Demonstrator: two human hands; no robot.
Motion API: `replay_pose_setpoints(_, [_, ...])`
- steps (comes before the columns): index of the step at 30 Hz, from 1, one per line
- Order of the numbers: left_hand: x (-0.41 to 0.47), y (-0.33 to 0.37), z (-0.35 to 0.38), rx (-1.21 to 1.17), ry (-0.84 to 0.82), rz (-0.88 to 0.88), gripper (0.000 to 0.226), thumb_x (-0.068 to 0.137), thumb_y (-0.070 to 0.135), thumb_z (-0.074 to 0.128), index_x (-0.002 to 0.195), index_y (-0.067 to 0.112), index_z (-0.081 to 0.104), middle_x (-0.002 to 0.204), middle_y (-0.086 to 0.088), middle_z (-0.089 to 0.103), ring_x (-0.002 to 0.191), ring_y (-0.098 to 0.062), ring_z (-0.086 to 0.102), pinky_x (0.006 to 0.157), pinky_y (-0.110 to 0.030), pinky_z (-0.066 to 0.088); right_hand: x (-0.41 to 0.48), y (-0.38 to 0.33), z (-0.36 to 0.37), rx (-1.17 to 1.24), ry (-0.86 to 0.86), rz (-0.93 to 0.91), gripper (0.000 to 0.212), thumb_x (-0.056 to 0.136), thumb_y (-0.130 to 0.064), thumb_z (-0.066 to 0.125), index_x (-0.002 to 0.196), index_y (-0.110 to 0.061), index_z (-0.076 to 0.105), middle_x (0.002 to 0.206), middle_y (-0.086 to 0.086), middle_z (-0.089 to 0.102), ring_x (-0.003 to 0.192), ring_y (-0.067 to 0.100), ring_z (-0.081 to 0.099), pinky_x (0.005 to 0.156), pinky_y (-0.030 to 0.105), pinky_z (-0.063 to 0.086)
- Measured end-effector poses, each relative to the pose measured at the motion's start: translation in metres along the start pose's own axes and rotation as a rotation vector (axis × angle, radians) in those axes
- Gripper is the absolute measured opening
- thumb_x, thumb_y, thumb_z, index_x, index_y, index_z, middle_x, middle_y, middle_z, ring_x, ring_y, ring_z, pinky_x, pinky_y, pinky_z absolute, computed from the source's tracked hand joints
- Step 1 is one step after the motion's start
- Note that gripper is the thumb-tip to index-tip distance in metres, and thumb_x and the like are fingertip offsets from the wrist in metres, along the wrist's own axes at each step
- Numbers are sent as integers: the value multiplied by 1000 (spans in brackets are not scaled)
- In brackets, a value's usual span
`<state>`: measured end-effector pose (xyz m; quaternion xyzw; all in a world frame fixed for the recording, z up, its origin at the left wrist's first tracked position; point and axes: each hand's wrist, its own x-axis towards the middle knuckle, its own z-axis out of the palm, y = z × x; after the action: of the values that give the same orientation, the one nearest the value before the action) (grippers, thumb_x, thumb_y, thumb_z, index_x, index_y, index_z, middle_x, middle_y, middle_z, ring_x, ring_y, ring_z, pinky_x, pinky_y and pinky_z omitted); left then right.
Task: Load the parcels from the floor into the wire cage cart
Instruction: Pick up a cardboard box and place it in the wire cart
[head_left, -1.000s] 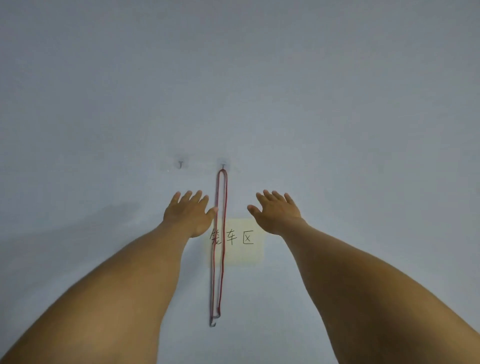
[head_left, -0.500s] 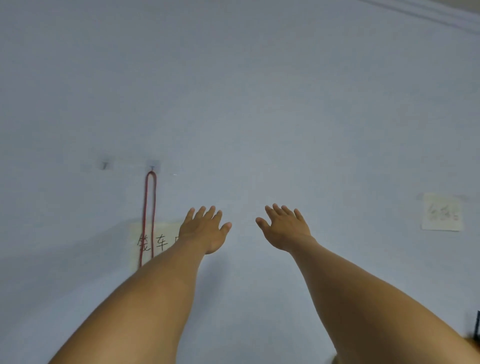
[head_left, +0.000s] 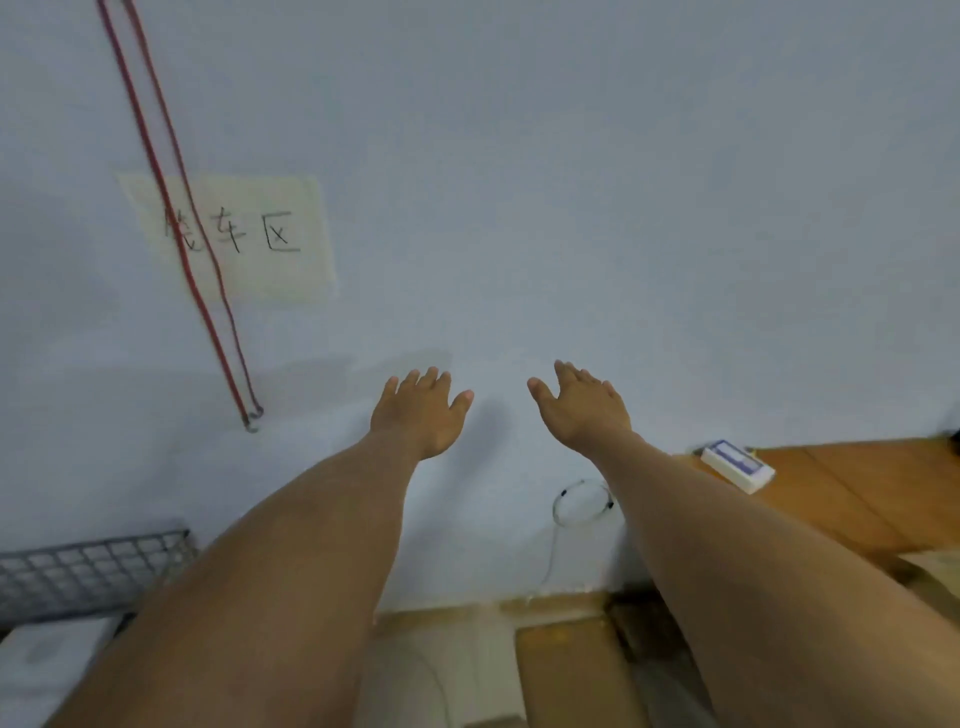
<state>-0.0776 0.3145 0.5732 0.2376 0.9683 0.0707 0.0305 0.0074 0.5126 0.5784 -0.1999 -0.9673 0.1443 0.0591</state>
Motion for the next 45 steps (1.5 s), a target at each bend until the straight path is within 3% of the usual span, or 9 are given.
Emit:
replay_pose_setpoints(10, [-3, -44, 425, -337, -482, -262, 63, 110, 49, 22, 157, 10, 35, 164, -15, 32, 151, -34, 29, 124, -43, 23, -46, 146, 382, 175, -463, 426, 70, 108, -56, 26, 158, -7, 31, 159, 20, 38, 144, 41, 38, 117, 48, 31])
replay_pose_setpoints(13, [-30, -62, 564, -382, -627, -365, 68, 109, 53, 19, 161, 11, 27, 169, -12, 23, 155, -30, 23, 124, -40, 17, -72, 181, 503, 256, -529, 578, 74, 105, -62, 28, 155, -9, 39, 157, 18, 43, 141, 39, 42, 116, 46, 34])
replay_pose_setpoints(17, [-57, -68, 724, -514, -670, -508, 54, 113, 25, 18, 164, 10, 10, 169, -15, 16, 156, -30, 20, 124, -37, 16, -106, 229, 644, 281, -636, 723, 71, 105, -59, 30, 160, -15, 29, 163, 13, 35, 147, 36, 37, 118, 47, 32])
replay_pose_setpoints(22, [-70, -56, 862, -739, -751, -753, 70, 108, 54, 26, 163, 11, 18, 171, -8, 16, 157, -25, 17, 125, -35, 12, -134, 282, 785, 328, -707, 849, 69, 106, -57, 33, 159, -13, 30, 162, 14, 37, 146, 36, 38, 115, 43, 33])
replay_pose_setpoints(31, [-77, -55, 991, -1070, -757, -992, 90, 98, 59, 56, 162, 8, 18, 167, -12, 25, 151, -32, 32, 118, -42, 28, -158, 342, 905, 424, -695, 929, 67, 106, -53, 39, 154, -7, 35, 153, 20, 47, 137, 38, 47, 106, 39, 39])
replay_pose_setpoints(35, [-75, -57, 1021, -1210, -722, -1050, 79, 86, 51, 77, 148, 9, 50, 144, -7, 60, 125, -25, 59, 87, -28, 47, -160, 349, 923, 512, -698, 955, 72, 99, -56, 51, 155, -12, 37, 150, 16, 50, 135, 37, 49, 110, 42, 42])
replay_pose_setpoints(37, [-74, -58, 1030, -1271, -694, -1071, 78, 75, 47, 86, 139, 10, 60, 129, -4, 69, 110, -21, 68, 78, -27, 55, -162, 348, 928, 558, -687, 956, 85, 85, -63, 62, 154, -19, 40, 148, 12, 53, 133, 34, 52, 112, 44, 43])
replay_pose_setpoints(39, [-74, -61, 1035, -1286, -677, -1089, 81, 66, 44, 91, 135, 10, 65, 123, -4, 72, 104, -21, 71, 87, -31, 59, -165, 352, 934, 574, -677, 958, 106, 57, -73, 67, 151, -28, 45, 143, 10, 54, 128, 32, 55, 110, 45, 46])
replay_pose_setpoints(45, [-75, -64, 1016, -1378, -607, -1096, 86, 72, 24, 93, 137, 20, 38, 130, -2, 59, 109, -22, 65, 86, -39, 58, -165, 346, 918, 793, -573, 1018, 81, 66, -42, 87, 135, -33, 46, 135, 9, 54, 113, 27, 62, 102, 46, 54])
